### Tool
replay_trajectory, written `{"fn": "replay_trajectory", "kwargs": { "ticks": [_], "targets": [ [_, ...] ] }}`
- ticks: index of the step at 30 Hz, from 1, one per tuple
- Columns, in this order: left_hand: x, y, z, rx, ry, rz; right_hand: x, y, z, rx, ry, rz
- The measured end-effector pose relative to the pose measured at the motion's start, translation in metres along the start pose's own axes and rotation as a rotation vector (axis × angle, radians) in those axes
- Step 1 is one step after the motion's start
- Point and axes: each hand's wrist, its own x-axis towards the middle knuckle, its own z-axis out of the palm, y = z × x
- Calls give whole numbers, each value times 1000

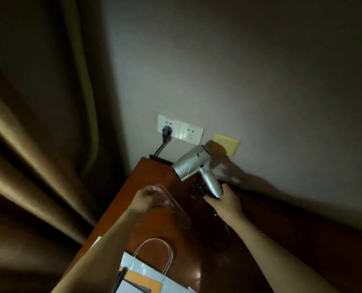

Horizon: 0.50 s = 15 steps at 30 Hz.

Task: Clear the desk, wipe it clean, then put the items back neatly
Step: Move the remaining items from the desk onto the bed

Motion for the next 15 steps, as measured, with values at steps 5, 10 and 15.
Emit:
{"fn": "replay_trajectory", "kwargs": {
  "ticks": [5, 10, 15],
  "targets": [
    [-68, 70, 94, -93, -127, 83, -61, 38, -85, 36, 146, 46],
    [-126, 88, 194, 31, -320, 141, -151, 102, -159, 112, 303, 131],
    [-214, 83, 299, 213, -451, 278, -255, 174, -217, 205, 453, 288]
  ]
}}
